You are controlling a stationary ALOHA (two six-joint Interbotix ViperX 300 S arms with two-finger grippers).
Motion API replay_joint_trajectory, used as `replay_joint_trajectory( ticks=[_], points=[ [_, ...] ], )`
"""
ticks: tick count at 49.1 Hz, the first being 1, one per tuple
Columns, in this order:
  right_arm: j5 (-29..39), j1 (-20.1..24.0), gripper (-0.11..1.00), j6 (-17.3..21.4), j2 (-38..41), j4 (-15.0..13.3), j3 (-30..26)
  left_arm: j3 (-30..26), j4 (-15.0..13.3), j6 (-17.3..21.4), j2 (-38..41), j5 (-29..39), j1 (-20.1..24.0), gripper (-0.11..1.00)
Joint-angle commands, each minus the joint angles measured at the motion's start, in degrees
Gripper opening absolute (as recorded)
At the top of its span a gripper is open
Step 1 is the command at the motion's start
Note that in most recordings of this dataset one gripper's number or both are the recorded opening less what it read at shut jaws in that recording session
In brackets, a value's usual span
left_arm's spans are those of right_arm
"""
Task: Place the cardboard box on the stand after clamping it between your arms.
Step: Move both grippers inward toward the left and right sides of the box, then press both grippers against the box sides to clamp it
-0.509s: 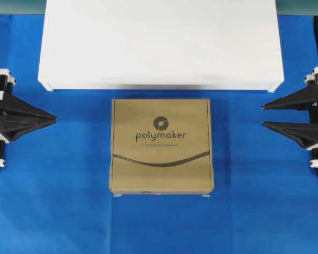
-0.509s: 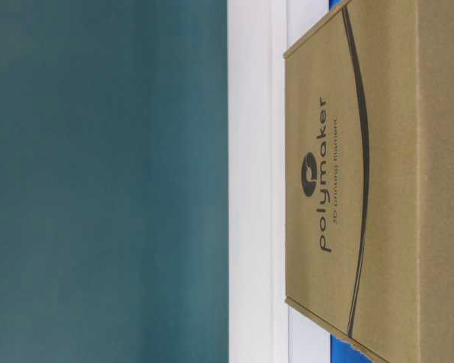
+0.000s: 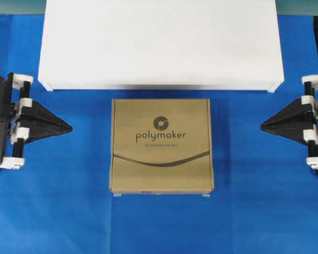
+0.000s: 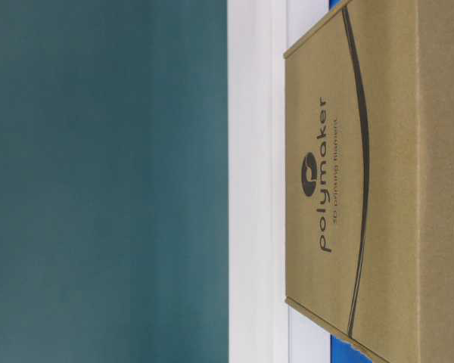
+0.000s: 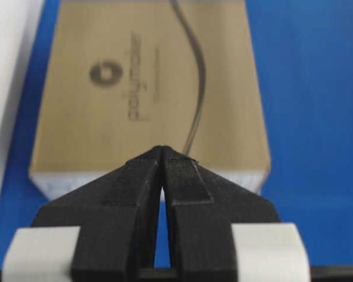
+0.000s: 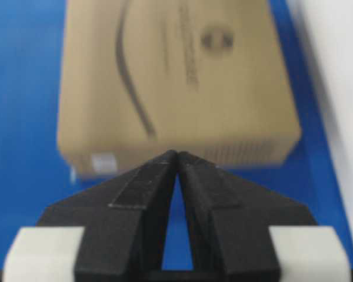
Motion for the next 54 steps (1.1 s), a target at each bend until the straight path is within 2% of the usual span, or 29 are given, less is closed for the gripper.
replay_joint_trajectory(
  ticks=[1,10,20,26,29,33,41,44,46,48,54],
  points=[
    [4.75,-0.26,-0.01,0.18,2.29,-0.09,-2.37,-2.81,0.26,0.09,1.67,4.48,0.09,0.00],
    [10.20,-0.18,0.00,0.00,8.17,-0.35,-2.72,-4.13,0.26,0.09,5.01,9.32,0.09,0.00],
    [13.54,-0.26,0.03,0.00,14.50,-1.85,-4.04,-4.31,0.44,0.18,9.05,13.01,0.09,0.00],
    [14.33,-0.70,0.10,-0.18,17.93,-1.85,-4.66,-4.83,0.53,-0.35,11.69,14.41,0.00,0.00],
    [14.24,-0.79,0.18,-0.18,19.07,-1.93,-4.66,-4.75,0.53,0.00,12.83,14.33,0.18,0.02],
    [14.06,-0.88,0.33,-0.26,20.57,-1.93,-4.57,-4.57,0.53,0.09,14.33,14.15,0.18,0.14],
    [13.36,-0.88,0.80,-0.35,23.29,-2.37,-4.22,-3.78,0.53,-0.44,17.31,12.74,0.18,0.62],
    [12.74,-0.88,0.93,-0.26,24.61,-2.90,-3.96,-3.52,0.53,-0.53,18.81,11.87,0.26,0.77],
    [12.04,-0.88,0.98,-0.26,25.66,-3.43,-3.78,-3.52,0.53,-0.53,19.95,10.99,0.44,0.85],
    [11.07,-0.88,0.99,-0.26,26.63,-3.69,-3.69,-3.52,0.53,-0.62,21.09,10.02,0.53,0.87],
    [5.80,-1.23,0.97,-0.26,30.41,-3.87,-3.96,-4.22,0.53,-0.62,25.31,5.98,0.97,0.83]
  ],
)
